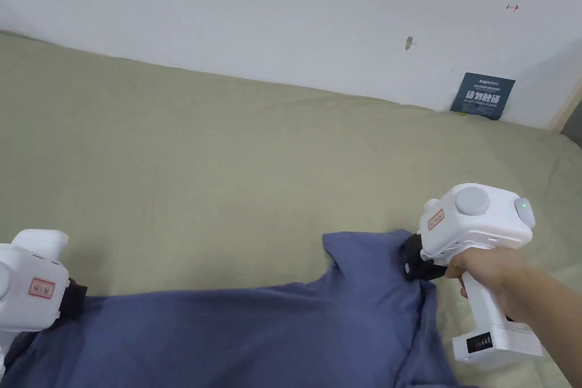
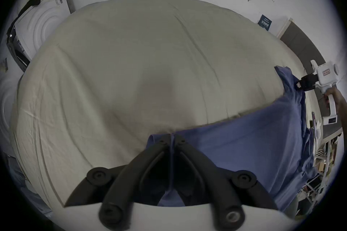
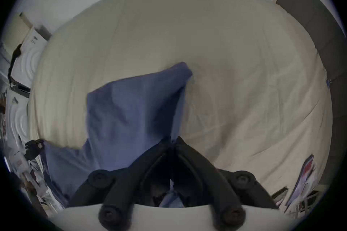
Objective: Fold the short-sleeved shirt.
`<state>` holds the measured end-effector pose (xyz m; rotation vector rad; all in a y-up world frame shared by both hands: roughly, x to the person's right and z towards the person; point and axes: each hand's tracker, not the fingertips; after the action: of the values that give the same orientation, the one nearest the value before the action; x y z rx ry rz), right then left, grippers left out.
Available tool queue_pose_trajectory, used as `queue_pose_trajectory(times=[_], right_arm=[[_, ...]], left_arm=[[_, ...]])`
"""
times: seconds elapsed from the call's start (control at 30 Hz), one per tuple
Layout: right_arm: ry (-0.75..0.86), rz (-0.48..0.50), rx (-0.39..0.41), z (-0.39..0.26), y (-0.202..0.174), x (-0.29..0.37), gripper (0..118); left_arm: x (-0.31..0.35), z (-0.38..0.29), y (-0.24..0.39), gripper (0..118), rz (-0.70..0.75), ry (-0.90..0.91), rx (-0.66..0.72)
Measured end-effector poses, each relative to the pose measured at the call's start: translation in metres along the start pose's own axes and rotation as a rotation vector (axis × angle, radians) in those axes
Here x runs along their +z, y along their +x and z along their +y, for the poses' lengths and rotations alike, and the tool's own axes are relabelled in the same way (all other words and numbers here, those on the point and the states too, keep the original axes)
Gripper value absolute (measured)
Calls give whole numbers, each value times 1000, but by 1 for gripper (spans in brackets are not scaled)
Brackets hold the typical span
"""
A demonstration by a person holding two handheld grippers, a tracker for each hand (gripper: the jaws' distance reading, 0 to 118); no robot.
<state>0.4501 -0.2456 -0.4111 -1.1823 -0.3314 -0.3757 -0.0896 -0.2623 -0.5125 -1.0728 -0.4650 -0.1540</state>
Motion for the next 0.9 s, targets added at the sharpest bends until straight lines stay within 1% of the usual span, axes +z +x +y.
queue_pose_trajectory(times=[0.03,0.1,0.17,0.2,0.27,0.3,0.37,0.4,0.47,0.63,0.73,0.83,0.9], right_arm=[[23,-6,15,0,-4,5,2],[92,12,37,-8,-6,23,2],[144,56,46,-16,-14,49,2],[161,73,71,-22,-16,62,2],[210,71,130,-37,-21,89,2],[229,74,161,-45,-30,108,2],[275,91,172,-63,-33,137,2],[296,114,194,-74,-33,154,2],[334,124,207,-94,-39,183,2],[386,143,258,-155,-37,235,2],[389,149,252,-192,-29,250,2],[379,162,212,-231,-16,256,2],[359,168,163,-259,-7,258,2]], left_arm=[[3,0,-1,3,-7,0,1],[15,0,-3,3,-24,27,6],[30,2,-1,3,-52,69,-5],[41,3,-1,3,-72,75,-18],[60,5,3,3,-86,98,-56],[71,6,4,3,-93,112,-84],[94,5,4,3,-93,149,-110],[106,5,7,3,-87,186,-121],[129,0,8,3,-92,232,-148],[175,-29,12,3,-137,266,-263],[191,-54,8,3,-158,269,-271],[201,-82,1,3,-197,264,-264],[206,-103,-4,3,-200,262,-274]])
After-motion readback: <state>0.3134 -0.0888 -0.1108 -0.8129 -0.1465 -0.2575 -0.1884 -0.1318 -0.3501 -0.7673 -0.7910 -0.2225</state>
